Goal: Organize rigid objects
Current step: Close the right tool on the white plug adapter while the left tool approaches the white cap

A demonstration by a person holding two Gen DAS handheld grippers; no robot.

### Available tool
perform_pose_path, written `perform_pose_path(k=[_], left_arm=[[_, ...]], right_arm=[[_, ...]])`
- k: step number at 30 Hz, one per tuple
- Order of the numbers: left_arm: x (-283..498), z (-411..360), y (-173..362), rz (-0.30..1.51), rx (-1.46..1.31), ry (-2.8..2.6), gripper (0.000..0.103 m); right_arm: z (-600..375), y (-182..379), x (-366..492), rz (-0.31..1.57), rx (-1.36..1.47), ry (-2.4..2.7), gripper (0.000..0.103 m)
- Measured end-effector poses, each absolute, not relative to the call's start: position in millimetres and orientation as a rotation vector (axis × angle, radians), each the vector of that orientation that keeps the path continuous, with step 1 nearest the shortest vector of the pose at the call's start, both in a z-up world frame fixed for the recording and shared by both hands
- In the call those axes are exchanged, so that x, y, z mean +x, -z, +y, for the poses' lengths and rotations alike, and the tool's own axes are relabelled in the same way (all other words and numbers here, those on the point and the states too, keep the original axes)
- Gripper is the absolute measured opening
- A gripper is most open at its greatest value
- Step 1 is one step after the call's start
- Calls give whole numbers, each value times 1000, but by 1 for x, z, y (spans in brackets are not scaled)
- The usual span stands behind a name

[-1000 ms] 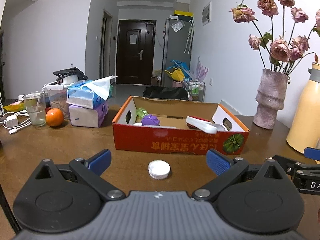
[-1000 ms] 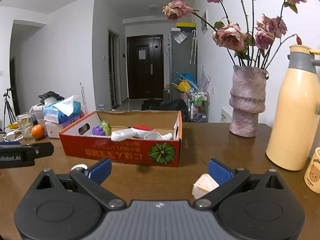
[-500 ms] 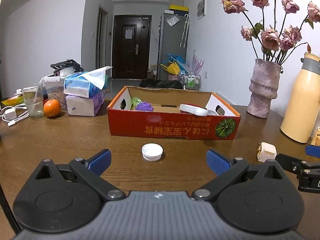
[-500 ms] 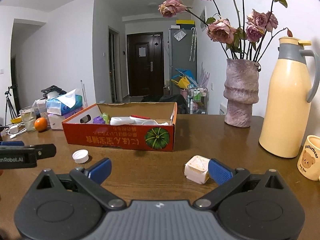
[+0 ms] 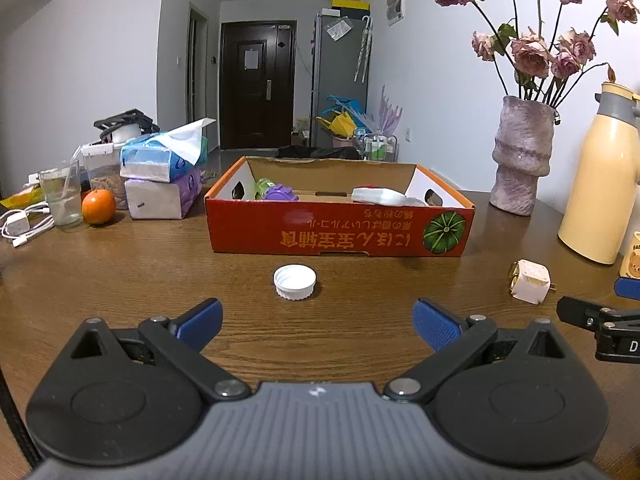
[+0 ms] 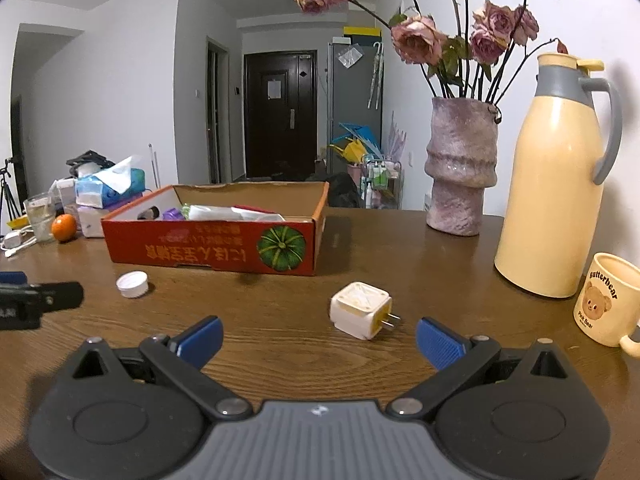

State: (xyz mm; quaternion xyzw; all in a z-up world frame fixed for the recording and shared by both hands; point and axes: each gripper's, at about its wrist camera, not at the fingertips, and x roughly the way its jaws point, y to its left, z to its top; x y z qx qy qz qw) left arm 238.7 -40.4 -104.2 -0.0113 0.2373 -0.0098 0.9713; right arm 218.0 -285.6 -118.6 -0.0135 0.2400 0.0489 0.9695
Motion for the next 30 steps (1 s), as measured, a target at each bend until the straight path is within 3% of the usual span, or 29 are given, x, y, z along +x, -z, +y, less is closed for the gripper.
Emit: perform_pose_path(k=[19,28,30], left_arm=[[263,-32,114,529,-60,-16,103],[274,-30,118,548,-74,-22,103],[277,-30,119,552,-72,-25,103]], right_arm=[[-296,151,313,584,-7,9,93],[-296,161,344,663,61,41,68],[-296,162,344,664,66,40,67]])
